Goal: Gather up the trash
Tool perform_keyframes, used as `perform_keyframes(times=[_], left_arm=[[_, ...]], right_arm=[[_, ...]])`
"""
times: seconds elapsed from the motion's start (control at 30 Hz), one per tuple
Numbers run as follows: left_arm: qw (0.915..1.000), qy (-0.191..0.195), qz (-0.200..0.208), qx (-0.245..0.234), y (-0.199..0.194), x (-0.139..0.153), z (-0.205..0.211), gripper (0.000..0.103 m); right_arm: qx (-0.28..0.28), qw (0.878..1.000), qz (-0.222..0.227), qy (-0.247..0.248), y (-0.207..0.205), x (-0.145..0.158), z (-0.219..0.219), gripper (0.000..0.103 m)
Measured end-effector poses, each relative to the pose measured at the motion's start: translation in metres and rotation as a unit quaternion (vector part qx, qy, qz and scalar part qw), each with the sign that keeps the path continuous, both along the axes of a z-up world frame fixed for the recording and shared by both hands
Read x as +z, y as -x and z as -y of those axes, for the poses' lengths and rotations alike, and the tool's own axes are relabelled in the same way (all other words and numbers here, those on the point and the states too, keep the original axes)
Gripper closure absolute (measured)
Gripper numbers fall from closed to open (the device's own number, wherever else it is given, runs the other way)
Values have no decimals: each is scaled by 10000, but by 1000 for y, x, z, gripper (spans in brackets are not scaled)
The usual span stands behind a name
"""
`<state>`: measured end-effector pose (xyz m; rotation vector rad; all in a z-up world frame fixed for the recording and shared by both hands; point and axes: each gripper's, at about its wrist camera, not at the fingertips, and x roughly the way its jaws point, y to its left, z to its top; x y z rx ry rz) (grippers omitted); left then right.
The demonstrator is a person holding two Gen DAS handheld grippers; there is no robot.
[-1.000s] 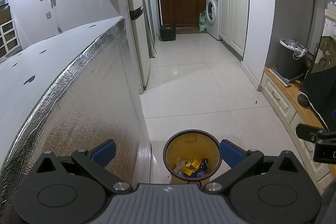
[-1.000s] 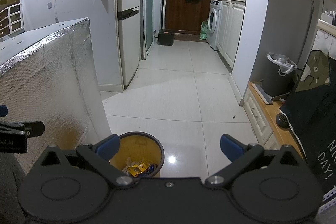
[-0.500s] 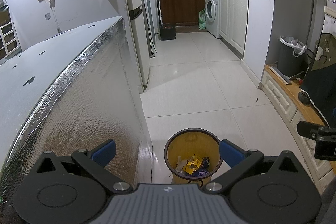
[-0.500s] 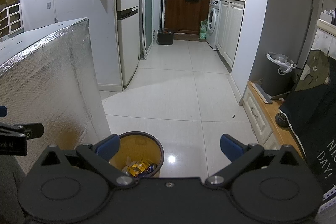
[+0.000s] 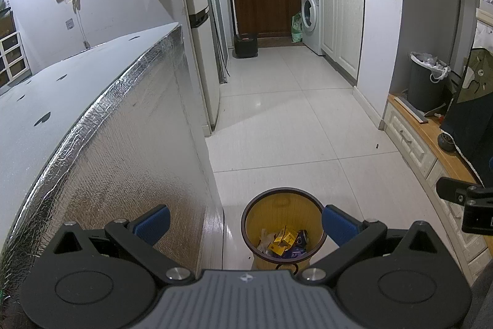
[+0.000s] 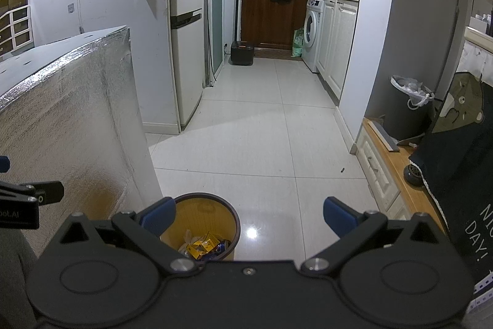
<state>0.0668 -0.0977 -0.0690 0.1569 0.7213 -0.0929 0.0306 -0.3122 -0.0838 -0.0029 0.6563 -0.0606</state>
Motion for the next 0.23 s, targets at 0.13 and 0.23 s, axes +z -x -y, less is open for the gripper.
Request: perform_keyframes(times=[0.13, 0.23], left_arm=[[10000, 2, -14, 2, 0, -1, -2, 0], [10000, 1, -25, -2, 1, -2, -3, 0]], right_arm=[[0, 10000, -1, -1, 0, 0, 0, 0], [-1, 10000, -3, 0, 0, 0, 0, 0]])
